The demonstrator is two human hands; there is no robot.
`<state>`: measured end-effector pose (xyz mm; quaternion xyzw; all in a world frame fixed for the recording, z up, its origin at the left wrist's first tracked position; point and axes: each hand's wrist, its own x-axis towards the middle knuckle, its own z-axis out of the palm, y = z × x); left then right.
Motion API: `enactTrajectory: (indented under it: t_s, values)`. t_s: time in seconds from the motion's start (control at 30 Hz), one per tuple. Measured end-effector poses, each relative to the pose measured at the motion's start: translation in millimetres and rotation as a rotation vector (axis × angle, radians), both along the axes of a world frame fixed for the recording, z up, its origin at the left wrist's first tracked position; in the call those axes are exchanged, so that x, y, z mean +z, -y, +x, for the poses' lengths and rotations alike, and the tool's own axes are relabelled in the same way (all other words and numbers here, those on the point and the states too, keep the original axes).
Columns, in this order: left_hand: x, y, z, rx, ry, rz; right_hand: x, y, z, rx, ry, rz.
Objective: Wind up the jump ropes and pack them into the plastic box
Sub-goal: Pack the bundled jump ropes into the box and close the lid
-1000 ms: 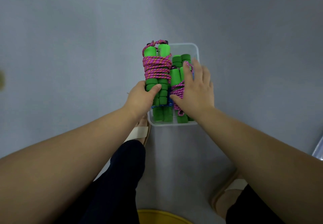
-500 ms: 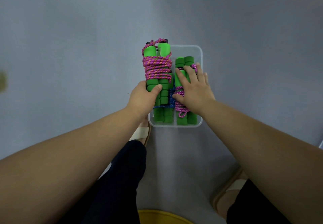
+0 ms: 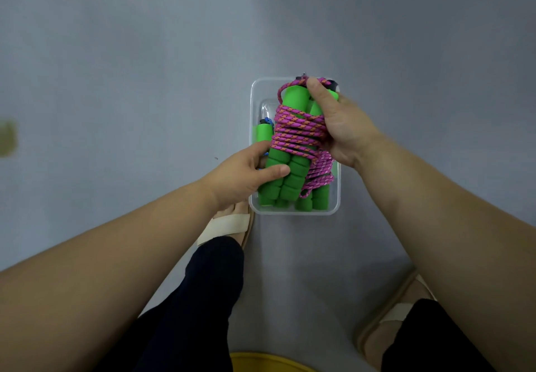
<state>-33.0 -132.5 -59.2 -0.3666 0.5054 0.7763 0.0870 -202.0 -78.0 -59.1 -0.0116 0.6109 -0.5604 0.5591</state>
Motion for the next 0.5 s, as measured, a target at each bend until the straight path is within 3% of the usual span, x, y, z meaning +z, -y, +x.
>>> enactTrajectory:
  t_s: [0.17,0.27,0.4,0.5]
  values:
    - [-9,-6,3,-0.015,0.018,-0.024,-5,-9,2,-0.002,0.113,-0.021]
    - [-13,-1,1,0.0,0.088,-0.197,2,-7,3,0.057,0.037,-0.082]
    - [-6,14,-14,0.097,0.099,-0.484,29,2,-8,0.277,-0.408,-0.207]
    - [-3,22,-20,0.213,0.143,-0.688,41,-4,1,0.301,-0.821,-0.358]
